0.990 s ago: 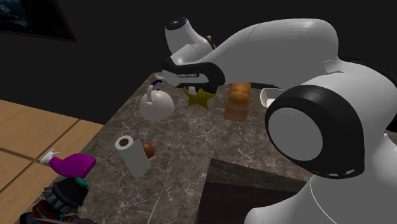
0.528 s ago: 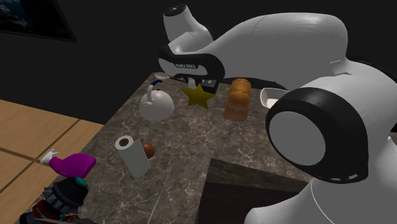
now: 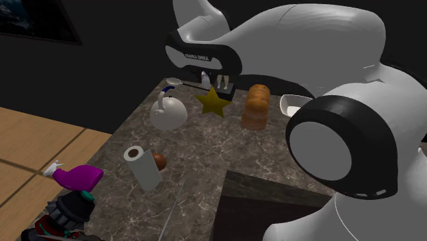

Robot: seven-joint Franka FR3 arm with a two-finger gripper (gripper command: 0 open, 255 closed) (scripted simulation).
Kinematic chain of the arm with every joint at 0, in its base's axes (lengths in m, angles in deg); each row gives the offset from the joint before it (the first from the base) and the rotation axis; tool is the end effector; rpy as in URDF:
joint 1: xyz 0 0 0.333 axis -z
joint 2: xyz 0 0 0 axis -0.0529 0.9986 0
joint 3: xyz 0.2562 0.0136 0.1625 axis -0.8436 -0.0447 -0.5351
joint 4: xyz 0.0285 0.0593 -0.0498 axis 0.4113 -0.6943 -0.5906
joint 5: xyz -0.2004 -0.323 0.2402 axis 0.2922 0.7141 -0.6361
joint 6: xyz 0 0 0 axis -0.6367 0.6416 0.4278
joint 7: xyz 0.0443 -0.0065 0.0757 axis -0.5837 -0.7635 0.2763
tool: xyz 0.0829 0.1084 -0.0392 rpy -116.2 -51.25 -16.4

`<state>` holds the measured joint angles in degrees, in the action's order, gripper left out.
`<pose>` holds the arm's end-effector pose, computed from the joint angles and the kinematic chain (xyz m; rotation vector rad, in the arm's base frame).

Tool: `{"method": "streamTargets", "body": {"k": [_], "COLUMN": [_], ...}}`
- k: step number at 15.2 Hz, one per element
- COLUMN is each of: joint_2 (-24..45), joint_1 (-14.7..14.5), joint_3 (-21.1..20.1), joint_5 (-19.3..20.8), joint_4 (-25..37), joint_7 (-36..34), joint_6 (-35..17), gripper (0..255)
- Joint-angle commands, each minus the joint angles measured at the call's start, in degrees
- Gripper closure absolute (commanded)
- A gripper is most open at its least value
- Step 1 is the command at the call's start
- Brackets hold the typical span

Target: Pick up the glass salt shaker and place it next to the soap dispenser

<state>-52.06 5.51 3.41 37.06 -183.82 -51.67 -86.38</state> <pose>0.5538 0.3806 0.5042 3.0351 -0.4466 0.5398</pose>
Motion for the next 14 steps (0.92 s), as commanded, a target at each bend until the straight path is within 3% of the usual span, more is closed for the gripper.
{"method": "streamTargets", "body": {"k": [1, 9, 14], "joint_2": [-0.12, 0.69, -9.58], "joint_1": [-0.01, -0.64, 4.99], "joint_3": [-0.04, -0.37, 3.54], "joint_5": [-0.3, -0.26, -8.92], "joint_4": [1.42, 8.06, -2.24], "joint_7": [0.54, 1.79, 11.24], "joint_6": [1.46, 7.4, 2.43], "gripper": [255, 255, 255]}}
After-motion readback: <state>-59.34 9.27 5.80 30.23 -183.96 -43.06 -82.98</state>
